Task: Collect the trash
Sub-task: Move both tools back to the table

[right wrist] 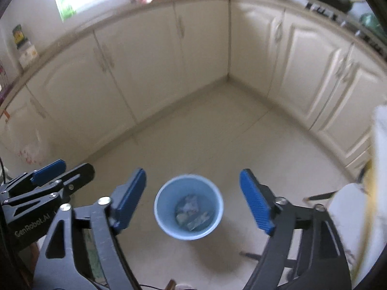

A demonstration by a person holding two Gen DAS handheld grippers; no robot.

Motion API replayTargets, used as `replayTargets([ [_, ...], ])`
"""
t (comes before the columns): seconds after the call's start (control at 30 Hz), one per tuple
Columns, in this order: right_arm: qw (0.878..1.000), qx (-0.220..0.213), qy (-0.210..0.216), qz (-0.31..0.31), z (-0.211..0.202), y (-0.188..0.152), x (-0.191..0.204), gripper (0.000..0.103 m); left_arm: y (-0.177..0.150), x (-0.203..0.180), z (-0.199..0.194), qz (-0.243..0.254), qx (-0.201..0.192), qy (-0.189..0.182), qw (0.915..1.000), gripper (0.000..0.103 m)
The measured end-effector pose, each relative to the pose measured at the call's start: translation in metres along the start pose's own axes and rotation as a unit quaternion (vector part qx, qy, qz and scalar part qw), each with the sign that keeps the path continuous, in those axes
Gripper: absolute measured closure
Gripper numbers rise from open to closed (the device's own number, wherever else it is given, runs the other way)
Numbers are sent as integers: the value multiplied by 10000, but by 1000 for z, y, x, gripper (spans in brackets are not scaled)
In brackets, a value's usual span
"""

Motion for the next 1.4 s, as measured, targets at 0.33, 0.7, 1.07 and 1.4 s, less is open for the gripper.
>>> replayTargets([
  [0.33,9825,-1741,-505,438,-210,28,-69,0,-17,-130,-153,687,-1695,-713,9805,29],
  [0.7,9427,-2955,-1239,934,-400,-15,-149,0,-129,-249,-293,1346,-3298,-966,9294,4],
  [1.07,9013,-3383,-2177,1609,-509,-103,-231,0,-220,-288,-326,1973,-3344,-2103,8972,1],
  [1.4,8866,-3051,-2493,2421,-525,-180,-333,0,-212,-311,-285,2544,-2550,-2444,9003,0],
])
Point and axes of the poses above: each gripper's, at about its wrist camera, not at the fingertips, and z roughly the way its jaws point, x to its left, y to its top, the point moved 10 cm from there along z, roughly the way its jaws point, and after that the axes turned 7 degrees about -y, right-handed, at the moved point
